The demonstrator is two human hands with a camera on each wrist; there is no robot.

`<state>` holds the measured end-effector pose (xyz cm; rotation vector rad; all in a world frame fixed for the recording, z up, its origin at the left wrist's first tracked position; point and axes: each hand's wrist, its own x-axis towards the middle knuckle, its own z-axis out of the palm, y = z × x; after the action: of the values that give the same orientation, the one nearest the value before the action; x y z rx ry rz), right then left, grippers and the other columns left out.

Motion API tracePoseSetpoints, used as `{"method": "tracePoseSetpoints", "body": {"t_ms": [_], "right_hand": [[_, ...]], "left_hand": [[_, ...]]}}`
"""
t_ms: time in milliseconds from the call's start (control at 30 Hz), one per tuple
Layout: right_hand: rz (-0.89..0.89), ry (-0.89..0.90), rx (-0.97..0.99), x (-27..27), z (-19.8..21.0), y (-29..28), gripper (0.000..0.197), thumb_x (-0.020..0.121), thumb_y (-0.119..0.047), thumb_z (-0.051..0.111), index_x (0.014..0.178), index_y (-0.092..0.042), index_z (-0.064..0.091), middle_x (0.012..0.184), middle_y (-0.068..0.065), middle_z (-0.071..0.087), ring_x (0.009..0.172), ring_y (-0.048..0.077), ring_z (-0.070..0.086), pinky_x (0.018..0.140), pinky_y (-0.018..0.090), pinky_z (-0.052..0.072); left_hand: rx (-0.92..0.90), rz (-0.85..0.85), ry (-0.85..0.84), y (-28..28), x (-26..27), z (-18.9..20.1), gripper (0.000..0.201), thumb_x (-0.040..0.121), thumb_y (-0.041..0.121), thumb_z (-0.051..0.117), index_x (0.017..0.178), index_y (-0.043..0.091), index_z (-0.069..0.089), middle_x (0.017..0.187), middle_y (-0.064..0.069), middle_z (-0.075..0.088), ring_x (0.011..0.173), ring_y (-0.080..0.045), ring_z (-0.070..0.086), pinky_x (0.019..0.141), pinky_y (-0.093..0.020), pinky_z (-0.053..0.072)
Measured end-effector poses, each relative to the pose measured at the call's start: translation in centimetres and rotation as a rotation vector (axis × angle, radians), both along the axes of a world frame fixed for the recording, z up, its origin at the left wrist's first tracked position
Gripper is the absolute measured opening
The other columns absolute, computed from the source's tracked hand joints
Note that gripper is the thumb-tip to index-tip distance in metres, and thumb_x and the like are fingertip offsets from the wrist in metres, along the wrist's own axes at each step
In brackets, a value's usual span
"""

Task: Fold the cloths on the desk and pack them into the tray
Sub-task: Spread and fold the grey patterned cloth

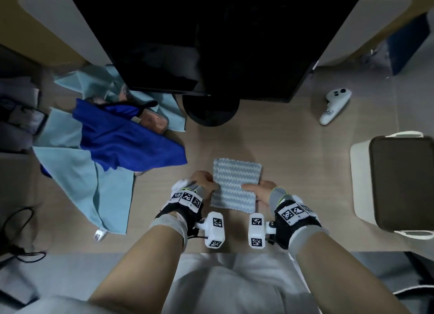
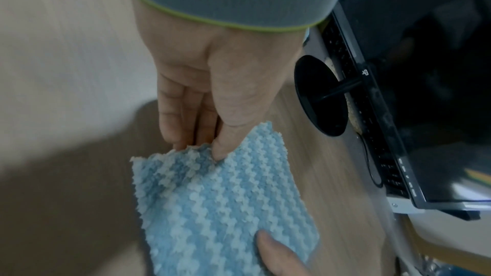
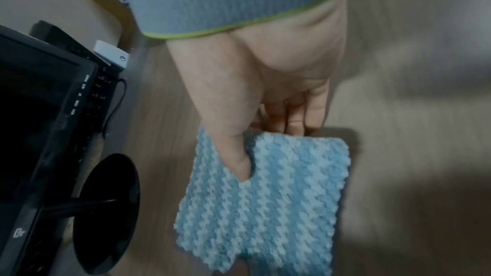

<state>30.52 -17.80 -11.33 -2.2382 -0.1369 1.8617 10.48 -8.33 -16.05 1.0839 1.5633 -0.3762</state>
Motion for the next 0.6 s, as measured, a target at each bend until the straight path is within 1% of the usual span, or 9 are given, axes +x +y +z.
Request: {"method": "tracePoseSetpoints", "body": {"t_ms": [100, 200, 267, 367, 433, 467, 500, 533, 600], "right_hand": [[-0.004, -0.020, 0.034, 2.2, -0.3, 0.9, 0.062, 0.041, -0.059, 0.079, 0.089, -0.022, 0.069, 0.088, 0.001, 0.076, 0.082, 0.025, 0.073, 0.086, 0.045, 0.057], [-0.023, -0.041, 0.096, 4.0, 1.8, 2.7, 0.038, 0.067, -0.049, 0.076, 0.093, -0.024, 0.066, 0.093, 0.003, 0.074, 0.085, 0.028, 0.071, 0.084, 0.045, 0.058], [-0.036, -0.075, 0.167, 6.9, 2.9, 3.9, 0.040, 0.075, -0.039, 0.072, 0.107, -0.017, 0.065, 0.099, 0.006, 0.072, 0.089, 0.031, 0.069, 0.082, 0.045, 0.058], [-0.043, -0.156, 0.301, 9.7, 3.5, 5.4, 0.028, 0.086, -0.014, 0.063, 0.114, -0.007, 0.062, 0.098, 0.009, 0.065, 0.087, 0.025, 0.060, 0.068, 0.029, 0.049], [-0.087, -0.187, 0.366, 11.9, 4.0, 6.1, 0.029, 0.086, -0.001, 0.059, 0.115, -0.002, 0.061, 0.095, 0.010, 0.062, 0.085, 0.022, 0.056, 0.060, 0.026, 0.041], [-0.097, -0.201, 0.377, 12.5, 4.1, 6.3, 0.030, 0.085, 0.001, 0.060, 0.114, -0.001, 0.062, 0.095, 0.010, 0.062, 0.085, 0.022, 0.056, 0.061, 0.025, 0.041], [-0.105, -0.214, 0.376, 13.0, 3.9, 6.3, 0.030, 0.083, 0.000, 0.062, 0.113, -0.001, 0.062, 0.094, 0.010, 0.062, 0.085, 0.022, 0.058, 0.063, 0.025, 0.041], [-0.120, -0.235, 0.369, 13.9, 4.1, 6.4, 0.030, 0.082, -0.003, 0.065, 0.112, -0.002, 0.063, 0.095, 0.009, 0.063, 0.086, 0.023, 0.059, 0.066, 0.025, 0.042], [-0.118, -0.327, 0.320, 15.4, 3.7, 6.6, 0.028, 0.082, -0.017, 0.068, 0.108, -0.012, 0.061, 0.094, 0.004, 0.064, 0.085, 0.022, 0.059, 0.065, 0.021, 0.041]], "left_hand": [[0.001, 0.147, -0.066, 0.4, 2.9, 4.2, 0.022, 0.067, 0.017, 0.080, 0.080, 0.020, 0.064, 0.072, -0.009, 0.071, 0.064, -0.026, 0.068, 0.068, -0.041, 0.061], [0.005, 0.375, -0.127, 0.9, 5.5, 5.8, 0.017, 0.078, 0.000, 0.071, 0.082, 0.013, 0.062, 0.082, -0.016, 0.069, 0.072, -0.028, 0.065, 0.077, -0.043, 0.059], [0.020, 0.471, -0.171, 1.2, 8.5, 6.5, 0.014, 0.083, 0.000, 0.068, 0.089, 0.012, 0.062, 0.087, -0.015, 0.069, 0.080, -0.029, 0.067, 0.083, -0.043, 0.058], [0.046, 0.549, -0.245, 2.0, 11.8, 7.9, 0.018, 0.088, 0.004, 0.063, 0.104, 0.010, 0.061, 0.089, -0.009, 0.069, 0.079, -0.025, 0.067, 0.078, -0.035, 0.058], [0.065, 0.576, -0.303, 3.0, 14.4, 8.8, 0.024, 0.085, 0.006, 0.065, 0.107, 0.011, 0.058, 0.091, -0.008, 0.068, 0.078, -0.024, 0.066, 0.075, -0.032, 0.055], [0.074, 0.587, -0.321, 3.4, 14.8, 8.8, 0.033, 0.078, 0.009, 0.069, 0.109, 0.012, 0.057, 0.096, -0.011, 0.069, 0.081, -0.026, 0.067, 0.077, -0.033, 0.055], [0.091, 0.582, -0.329, 3.8, 15.3, 8.7, 0.038, 0.073, 0.006, 0.063, 0.110, 0.011, 0.058, 0.101, -0.014, 0.069, 0.087, -0.029, 0.068, 0.082, -0.036, 0.055], [0.128, 0.578, -0.313, 4.3, 15.9, 7.9, 0.052, 0.064, 0.021, 0.078, 0.111, 0.010, 0.059, 0.104, -0.014, 0.070, 0.091, -0.027, 0.069, 0.085, -0.036, 0.054], [0.160, 0.566, -0.241, 5.0, 16.6, 6.8, 0.065, 0.058, 0.039, 0.087, 0.109, 0.005, 0.064, 0.090, -0.006, 0.069, 0.079, -0.014, 0.068, 0.078, -0.028, 0.054]]}}
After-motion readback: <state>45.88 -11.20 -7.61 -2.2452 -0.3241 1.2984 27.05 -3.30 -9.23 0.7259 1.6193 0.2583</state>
